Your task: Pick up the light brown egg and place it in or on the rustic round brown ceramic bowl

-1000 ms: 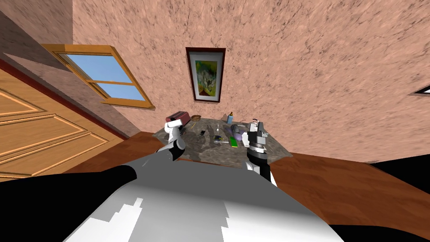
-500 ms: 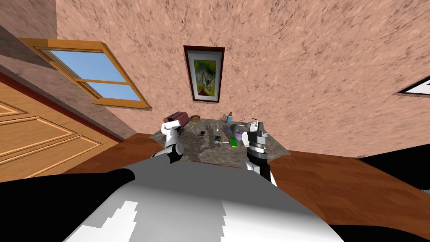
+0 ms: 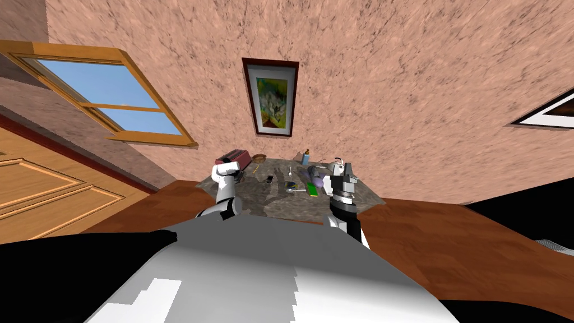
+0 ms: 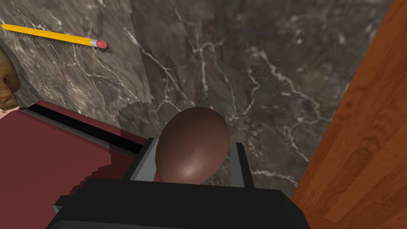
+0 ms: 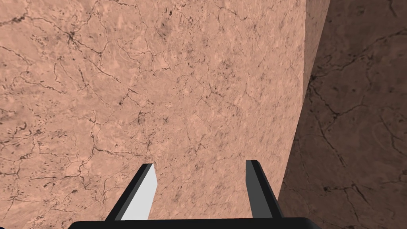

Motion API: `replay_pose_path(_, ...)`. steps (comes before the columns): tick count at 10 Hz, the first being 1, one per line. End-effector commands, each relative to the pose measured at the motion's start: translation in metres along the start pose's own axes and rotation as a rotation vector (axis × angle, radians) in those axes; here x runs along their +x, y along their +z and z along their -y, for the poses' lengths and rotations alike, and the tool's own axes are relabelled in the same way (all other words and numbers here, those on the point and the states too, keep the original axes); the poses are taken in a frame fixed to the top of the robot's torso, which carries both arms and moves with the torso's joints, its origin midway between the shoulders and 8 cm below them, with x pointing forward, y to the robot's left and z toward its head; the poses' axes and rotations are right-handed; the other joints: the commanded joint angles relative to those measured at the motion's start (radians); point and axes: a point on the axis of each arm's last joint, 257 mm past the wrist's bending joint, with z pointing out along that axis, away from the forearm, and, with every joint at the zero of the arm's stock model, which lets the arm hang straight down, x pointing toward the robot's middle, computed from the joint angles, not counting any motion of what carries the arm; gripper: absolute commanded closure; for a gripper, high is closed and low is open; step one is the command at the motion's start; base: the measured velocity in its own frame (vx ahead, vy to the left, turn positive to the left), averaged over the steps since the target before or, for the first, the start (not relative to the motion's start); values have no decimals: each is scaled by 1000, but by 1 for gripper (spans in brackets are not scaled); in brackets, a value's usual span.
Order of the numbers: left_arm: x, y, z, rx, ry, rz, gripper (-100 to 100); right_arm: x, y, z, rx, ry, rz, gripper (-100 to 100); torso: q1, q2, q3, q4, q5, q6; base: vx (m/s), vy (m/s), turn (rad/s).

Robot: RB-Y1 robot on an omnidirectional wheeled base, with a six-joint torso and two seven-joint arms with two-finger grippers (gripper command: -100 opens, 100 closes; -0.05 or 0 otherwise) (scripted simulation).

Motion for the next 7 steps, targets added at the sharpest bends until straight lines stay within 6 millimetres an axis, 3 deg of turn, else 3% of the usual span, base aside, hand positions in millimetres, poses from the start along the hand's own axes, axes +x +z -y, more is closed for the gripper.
replay_pose_path(1,7,-3,-12,-17,-14,-15,100,0,0,0,0,0,0,0,0,0,0,0,0,0,14,53,-102)
replay_pose_path(3,-1,-14,-6,16,-14,18,100,0,0,0,0,0,0,0,1,0,0,0,0,1,8,34,-49)
replay_pose_path(4,13,-12,-22,-18,-21,-13,100,0,0,0,0,0,0,0,-1,0,0,0,0,1,29,41,-105)
replay_pose_path(6,8,-23,-16,16,-19,16,100,0,0,0,0,0,0,0,0,-1,-1,-1,0,1,12,30,-49)
replay_pose_path(7,23,-22,-33,-16,-22,-15,100,0,0,0,0,0,0,0,-1,0,0,0,-1,1,9,43,-118)
